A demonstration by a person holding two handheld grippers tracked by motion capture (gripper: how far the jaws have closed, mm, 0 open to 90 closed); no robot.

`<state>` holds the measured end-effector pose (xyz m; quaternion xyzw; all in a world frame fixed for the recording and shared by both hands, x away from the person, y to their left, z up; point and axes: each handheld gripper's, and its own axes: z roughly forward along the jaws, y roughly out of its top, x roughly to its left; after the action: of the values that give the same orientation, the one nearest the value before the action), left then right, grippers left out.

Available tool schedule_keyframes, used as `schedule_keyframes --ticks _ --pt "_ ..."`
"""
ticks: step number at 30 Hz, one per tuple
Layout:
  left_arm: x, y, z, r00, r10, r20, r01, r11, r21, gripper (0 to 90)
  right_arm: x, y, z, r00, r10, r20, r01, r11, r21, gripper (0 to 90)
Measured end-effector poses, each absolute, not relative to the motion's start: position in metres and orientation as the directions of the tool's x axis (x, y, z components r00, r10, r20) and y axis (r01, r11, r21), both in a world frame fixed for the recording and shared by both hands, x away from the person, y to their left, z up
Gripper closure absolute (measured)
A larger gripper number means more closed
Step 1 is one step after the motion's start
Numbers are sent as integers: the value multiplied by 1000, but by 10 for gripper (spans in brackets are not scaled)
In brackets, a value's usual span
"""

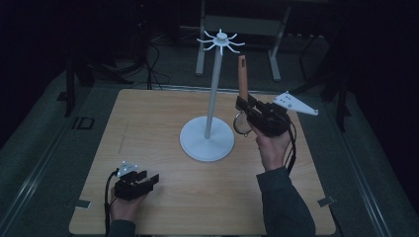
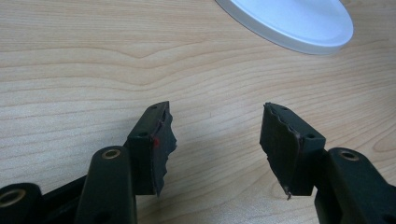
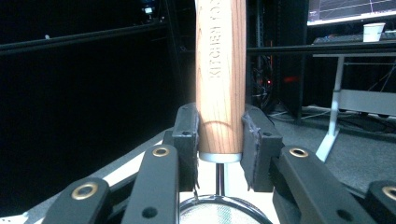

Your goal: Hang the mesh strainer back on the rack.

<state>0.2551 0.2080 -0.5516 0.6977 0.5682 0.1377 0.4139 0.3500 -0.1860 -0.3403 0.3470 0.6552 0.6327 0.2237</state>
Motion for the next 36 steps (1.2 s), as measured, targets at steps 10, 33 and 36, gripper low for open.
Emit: schedule_keyframes --ticks 10,33,36 --pt "255 208 -552 317 907 -278 679 -12 734 436 351 -188 -336 -665 726 175 173 -79 982 698" --pt "255 208 -552 317 906 -280 680 -12 733 436 366 -179 -328 -712 660 239 208 -126 970 698" --pt "255 208 -552 318 906 -279 679 -12 734 436 367 -178 -328 -715 656 243 212 -127 969 698"
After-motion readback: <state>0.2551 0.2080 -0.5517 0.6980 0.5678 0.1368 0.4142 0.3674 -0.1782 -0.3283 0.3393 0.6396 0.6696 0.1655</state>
